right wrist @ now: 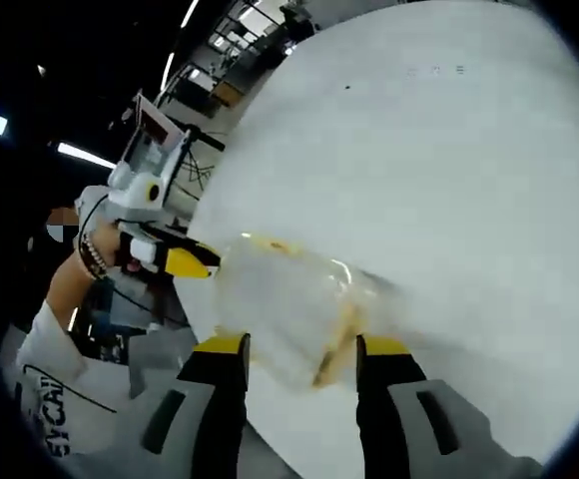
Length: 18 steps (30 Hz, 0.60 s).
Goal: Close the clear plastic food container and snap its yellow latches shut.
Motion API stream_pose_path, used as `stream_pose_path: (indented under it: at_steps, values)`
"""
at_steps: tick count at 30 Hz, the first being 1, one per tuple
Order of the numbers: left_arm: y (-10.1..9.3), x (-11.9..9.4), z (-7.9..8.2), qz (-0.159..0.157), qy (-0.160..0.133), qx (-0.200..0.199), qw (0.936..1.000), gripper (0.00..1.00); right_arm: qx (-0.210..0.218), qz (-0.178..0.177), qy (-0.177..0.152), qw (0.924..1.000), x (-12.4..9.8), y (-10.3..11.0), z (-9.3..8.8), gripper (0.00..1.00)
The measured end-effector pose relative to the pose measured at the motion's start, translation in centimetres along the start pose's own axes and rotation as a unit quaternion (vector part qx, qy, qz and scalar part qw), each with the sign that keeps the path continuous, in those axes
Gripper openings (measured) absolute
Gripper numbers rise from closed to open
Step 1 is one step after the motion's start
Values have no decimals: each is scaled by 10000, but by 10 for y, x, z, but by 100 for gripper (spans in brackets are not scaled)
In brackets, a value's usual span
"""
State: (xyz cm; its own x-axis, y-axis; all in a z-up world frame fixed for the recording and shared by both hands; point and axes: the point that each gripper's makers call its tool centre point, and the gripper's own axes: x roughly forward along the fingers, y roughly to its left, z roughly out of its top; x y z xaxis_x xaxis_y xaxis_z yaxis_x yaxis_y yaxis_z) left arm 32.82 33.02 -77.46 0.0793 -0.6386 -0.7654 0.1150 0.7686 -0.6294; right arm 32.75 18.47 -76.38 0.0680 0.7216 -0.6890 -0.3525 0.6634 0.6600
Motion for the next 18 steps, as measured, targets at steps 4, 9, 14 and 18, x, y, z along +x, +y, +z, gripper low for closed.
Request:
stream_pose_path:
  at_steps: [4,9,14,18]
  values:
    - [5,3,2,123,68,22,9999,24,-49,-165,76,9998,0,-7,0,35]
    - [10,7,0,332,153,120,9993,20,-62,-303,216,9993,6,-13,-4,33]
    - [12,8,3,446,136,125,9988,17,-169,-548,328,9978,8,-20,-7,26]
    - [12,8,3,481,157,163,9986,17,-191,-576,363,9975,8,-20,-8,26]
